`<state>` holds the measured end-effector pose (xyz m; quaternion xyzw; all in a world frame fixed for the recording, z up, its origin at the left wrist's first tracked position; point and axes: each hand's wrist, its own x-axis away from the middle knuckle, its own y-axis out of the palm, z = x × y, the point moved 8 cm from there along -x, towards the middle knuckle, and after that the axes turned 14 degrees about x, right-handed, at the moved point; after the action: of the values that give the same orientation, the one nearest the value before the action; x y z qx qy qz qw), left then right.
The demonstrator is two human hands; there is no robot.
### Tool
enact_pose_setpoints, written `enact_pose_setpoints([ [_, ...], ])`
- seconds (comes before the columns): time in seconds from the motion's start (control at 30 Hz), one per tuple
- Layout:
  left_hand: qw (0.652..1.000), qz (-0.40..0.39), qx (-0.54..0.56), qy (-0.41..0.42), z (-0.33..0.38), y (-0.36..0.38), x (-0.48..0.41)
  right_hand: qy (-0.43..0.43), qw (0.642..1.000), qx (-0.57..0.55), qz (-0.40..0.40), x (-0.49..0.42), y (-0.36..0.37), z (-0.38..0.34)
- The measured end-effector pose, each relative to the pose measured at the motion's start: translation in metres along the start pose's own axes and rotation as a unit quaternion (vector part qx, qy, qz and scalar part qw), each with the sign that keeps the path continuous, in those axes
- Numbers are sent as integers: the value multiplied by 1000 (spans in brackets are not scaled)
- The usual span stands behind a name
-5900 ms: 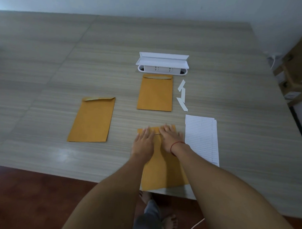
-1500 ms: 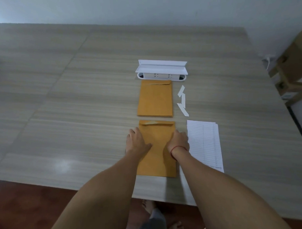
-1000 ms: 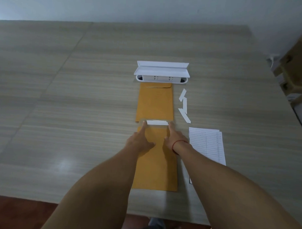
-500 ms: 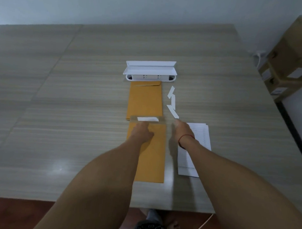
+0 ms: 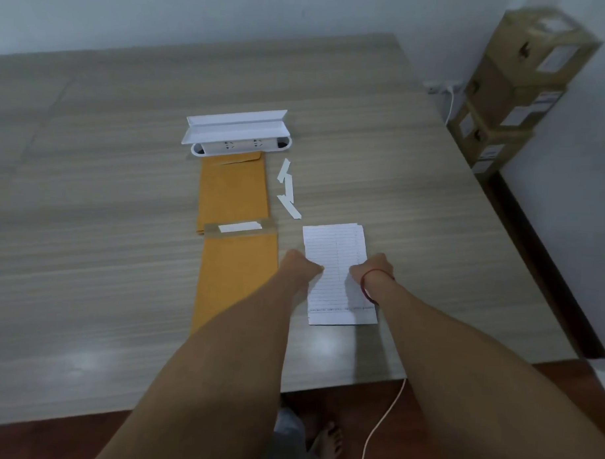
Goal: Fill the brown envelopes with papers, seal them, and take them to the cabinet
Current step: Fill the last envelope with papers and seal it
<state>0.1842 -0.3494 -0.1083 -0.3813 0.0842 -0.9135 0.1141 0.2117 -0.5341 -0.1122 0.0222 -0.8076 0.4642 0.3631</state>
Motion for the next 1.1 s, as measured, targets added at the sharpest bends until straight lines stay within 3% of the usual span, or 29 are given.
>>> enact_pose_setpoints([
  [0.33,999,35,7,7,-19,3,-21,-65,993,-29,-90,10,10,-7],
  [0.47,996,90,0,28,-18,-14,-11,-110,984,-83,-111,23,2,-16],
  [0.63,990,52,112,66,-1,-28,-1,-149,975,-113,-118,39,8,-45],
  [0.83,977,128,161,59,-6,-94,2,-196,969,-69,-136,60,31,-99],
  [1.1,971,174,123,105,1,-166,-29,-222,962,-11,-158,58,70,-153],
])
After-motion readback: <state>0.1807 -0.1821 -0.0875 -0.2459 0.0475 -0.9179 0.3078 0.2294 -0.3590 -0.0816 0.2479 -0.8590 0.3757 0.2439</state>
